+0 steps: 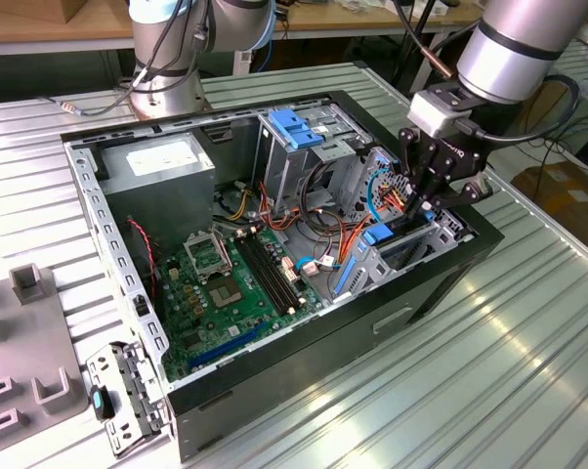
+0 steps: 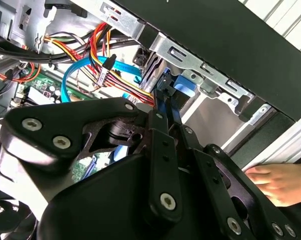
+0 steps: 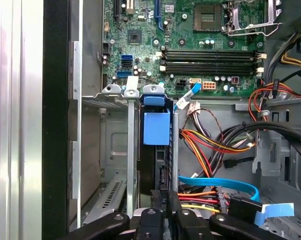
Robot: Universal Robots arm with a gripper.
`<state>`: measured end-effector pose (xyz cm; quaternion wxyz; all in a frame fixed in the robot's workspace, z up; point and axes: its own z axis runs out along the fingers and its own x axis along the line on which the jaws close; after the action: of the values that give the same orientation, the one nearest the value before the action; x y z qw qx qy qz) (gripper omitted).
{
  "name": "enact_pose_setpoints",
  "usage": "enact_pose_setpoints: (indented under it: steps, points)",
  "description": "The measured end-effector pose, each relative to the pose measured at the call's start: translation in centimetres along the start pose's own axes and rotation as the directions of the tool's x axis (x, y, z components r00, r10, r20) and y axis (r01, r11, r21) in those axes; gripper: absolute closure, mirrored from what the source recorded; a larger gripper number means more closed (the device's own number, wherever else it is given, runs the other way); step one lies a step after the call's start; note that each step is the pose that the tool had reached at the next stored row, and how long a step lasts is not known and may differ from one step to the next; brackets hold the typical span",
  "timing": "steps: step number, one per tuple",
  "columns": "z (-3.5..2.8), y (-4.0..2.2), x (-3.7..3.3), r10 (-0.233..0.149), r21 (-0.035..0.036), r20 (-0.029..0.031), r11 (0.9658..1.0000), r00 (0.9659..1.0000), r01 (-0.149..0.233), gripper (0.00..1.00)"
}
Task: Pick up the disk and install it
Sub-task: 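Insert the first disk wire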
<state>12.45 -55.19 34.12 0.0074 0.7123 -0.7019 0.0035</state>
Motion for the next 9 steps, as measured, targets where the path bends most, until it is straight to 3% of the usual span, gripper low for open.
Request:
enact_pose_setpoints:
  steps: [6,9]
  points:
    - [0.03,0.00,0.00,0.000,0.0000,0.0004,1.0000,1.0000,0.000,0.83]
    - [-0.02,0.00,0.00,0.000,0.0000,0.0006,1.0000,1.0000,0.000,0.76]
